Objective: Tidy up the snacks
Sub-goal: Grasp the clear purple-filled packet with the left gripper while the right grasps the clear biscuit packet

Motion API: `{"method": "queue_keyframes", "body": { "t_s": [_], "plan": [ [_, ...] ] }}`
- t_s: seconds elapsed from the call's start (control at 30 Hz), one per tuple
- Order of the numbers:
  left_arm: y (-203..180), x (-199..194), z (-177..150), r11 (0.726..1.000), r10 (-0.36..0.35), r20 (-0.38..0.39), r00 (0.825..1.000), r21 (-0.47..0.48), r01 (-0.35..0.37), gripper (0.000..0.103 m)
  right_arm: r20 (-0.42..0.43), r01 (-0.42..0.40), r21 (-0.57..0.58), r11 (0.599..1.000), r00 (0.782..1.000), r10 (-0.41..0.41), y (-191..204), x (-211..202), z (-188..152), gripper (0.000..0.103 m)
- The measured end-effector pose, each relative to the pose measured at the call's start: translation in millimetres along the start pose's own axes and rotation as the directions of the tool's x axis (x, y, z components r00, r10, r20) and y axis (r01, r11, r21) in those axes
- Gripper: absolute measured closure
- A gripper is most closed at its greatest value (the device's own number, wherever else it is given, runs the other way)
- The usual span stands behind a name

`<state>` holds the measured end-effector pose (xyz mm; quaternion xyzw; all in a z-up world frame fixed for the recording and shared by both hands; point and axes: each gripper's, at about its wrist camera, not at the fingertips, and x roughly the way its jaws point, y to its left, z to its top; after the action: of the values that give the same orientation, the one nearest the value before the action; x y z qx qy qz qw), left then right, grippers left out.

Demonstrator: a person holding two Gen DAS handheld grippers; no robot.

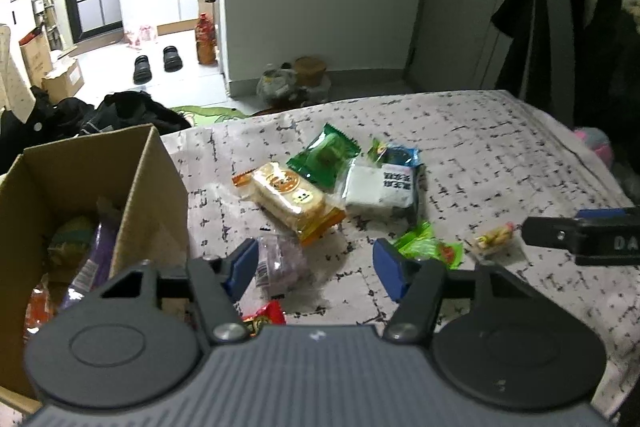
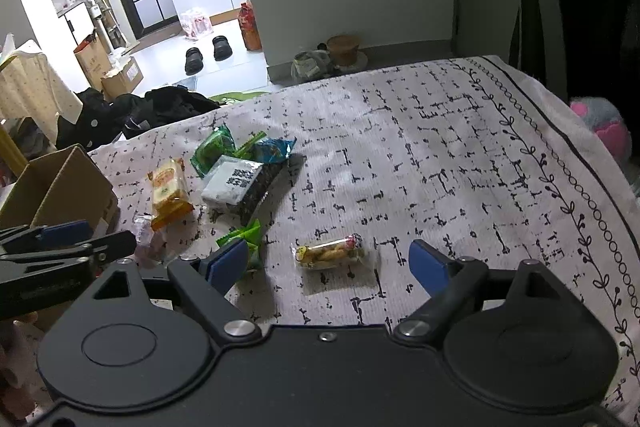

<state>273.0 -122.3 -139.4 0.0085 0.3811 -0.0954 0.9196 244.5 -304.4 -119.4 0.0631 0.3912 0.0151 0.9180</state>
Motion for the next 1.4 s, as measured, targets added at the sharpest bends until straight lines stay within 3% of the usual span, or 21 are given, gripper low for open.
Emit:
{"method": "queue_keyframes", "body": {
  "t_s": [0.5,0.67,0.73,0.83,1.17,1.2,1.33,1.4],
  "plan": [
    [-2,51,-1,0.994,0.102,-0.068,0.992,-0.034,-0.105,0.041,-0.042,0.011,0.008,1.0,0.999,-0.011,1,34,-2,0.024],
    [0,69,-3,0.989,0.13,-0.118,0.984,-0.048,-0.137,0.052,-0.051,0.02,0.013,1.0,0.999,-0.019,-1,42,-4,0.024],
    [3,71,-6,0.99,0.119,-0.122,0.985,-0.061,-0.128,0.062,-0.054,0.023,0.019,1.0,0.998,-0.022,-3,45,-4,0.024],
    [6,69,-7,0.991,0.111,-0.108,0.988,-0.064,-0.118,0.067,-0.057,0.022,0.013,1.0,0.998,-0.021,-2,50,-5,0.024],
    [7,53,-9,0.993,0.068,-0.09,0.994,-0.089,-0.076,0.069,-0.085,0.058,-0.057,0.997,0.994,-0.063,4,74,-3,0.024],
    [7,51,-9,0.993,0.067,-0.086,0.994,-0.09,-0.075,0.069,-0.082,0.067,-0.071,0.995,0.994,-0.073,6,75,-3,0.025],
    [9,44,-9,0.993,0.058,-0.074,0.996,-0.097,-0.065,0.069,-0.069,0.078,-0.098,0.992,0.994,-0.085,10,73,-3,0.045],
    [9,41,-10,0.994,0.051,-0.071,0.996,-0.098,-0.058,0.069,-0.067,0.069,-0.101,0.993,0.995,-0.076,10,70,-2,0.049]
  ]
}}
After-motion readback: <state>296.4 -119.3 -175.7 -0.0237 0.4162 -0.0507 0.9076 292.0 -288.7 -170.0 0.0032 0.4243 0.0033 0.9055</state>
